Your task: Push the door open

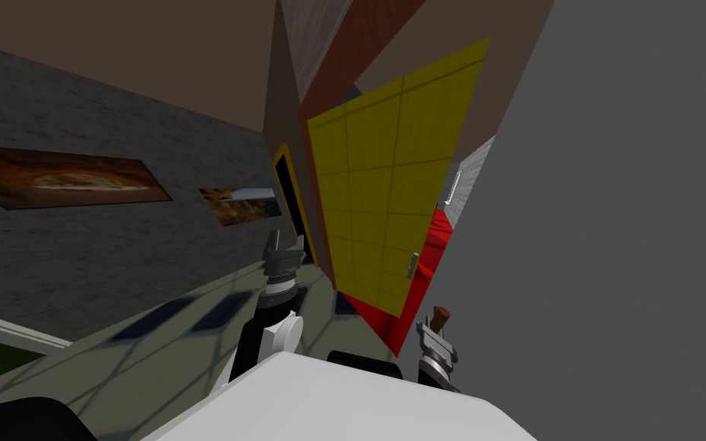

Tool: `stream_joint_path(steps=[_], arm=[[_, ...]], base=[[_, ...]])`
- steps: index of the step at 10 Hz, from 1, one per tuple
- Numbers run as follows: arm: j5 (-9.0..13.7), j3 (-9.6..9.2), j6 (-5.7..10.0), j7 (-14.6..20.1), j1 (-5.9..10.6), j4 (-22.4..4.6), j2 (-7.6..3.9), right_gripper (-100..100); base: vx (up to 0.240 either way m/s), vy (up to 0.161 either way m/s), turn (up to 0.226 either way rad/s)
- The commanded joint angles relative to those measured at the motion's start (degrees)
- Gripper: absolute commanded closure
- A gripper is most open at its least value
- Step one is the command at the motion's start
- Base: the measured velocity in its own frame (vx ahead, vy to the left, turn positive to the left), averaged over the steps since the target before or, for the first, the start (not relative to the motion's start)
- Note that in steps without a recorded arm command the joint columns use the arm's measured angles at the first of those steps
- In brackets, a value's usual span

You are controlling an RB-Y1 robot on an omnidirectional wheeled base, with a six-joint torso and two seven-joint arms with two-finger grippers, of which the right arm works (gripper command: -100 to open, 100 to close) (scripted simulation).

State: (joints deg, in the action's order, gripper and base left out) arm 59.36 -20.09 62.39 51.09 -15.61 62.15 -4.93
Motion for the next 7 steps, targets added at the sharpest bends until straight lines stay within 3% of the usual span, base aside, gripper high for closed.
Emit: stream_joint_path(steps=[1,4,5,7], arm=[[0.0,-0.04,0.09,-0.1,-0.15,0.0,0.03,100],[0.0,-0.04,0.09,-0.1,-0.15,0.0,0.03,100],[1.1,1.68,0.53,-0.4,-0.60,-0.9,-0.52,100],[1.9,2.86,0.98,-0.7,-1.04,-1.5,-0.77,100]], base=[[-0.010,0.007,-0.002],[0.000,0.000,0.000],[-0.046,-0.057,0.071],[-0.061,-0.092,0.033]])
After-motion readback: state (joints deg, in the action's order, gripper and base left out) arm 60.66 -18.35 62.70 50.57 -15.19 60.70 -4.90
